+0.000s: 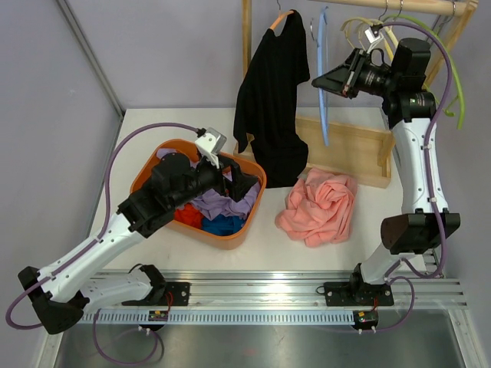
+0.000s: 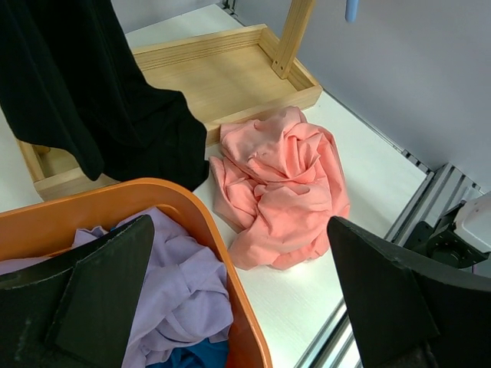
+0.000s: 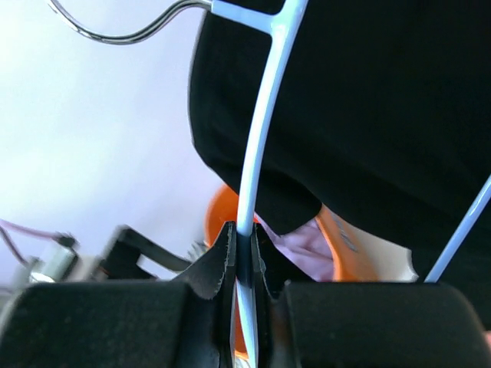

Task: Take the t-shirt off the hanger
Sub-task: Hang the hanger back to the clothesline with the right arm

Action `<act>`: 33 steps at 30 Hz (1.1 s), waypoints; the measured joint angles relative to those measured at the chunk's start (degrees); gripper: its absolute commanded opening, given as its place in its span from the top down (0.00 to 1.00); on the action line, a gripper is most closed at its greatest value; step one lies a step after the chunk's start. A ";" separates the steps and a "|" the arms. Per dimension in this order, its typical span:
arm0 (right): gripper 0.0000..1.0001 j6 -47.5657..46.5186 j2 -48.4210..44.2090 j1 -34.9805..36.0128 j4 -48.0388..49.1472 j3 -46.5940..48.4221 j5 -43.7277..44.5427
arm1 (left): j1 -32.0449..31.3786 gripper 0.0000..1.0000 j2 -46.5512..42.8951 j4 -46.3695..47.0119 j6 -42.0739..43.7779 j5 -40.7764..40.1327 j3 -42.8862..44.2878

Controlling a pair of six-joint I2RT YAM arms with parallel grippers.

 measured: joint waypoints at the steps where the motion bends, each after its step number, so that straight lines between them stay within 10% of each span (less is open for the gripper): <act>1: 1.00 2.69 0.94 0.00 0.83 1.62 0.31 | 0.00 0.01 0.00 0.02 -0.28 0.02 0.00; 11: 1.00 27.08 10.64 -2.69 8.28 13.60 5.22 | 0.00 0.01 -0.09 1.33 -2.51 -0.02 0.00; 24: 1.00 37.07 14.32 -6.67 9.66 17.05 8.39 | 0.00 0.01 0.44 1.33 -2.95 -0.02 0.20; 29: 0.66 37.86 14.29 -7.39 15.06 13.99 6.36 | 0.00 0.01 2.01 1.11 -2.95 0.02 0.31; 33: 0.66 38.21 14.03 -8.07 17.88 12.63 5.42 | 0.00 0.01 2.78 1.11 -2.95 0.22 0.31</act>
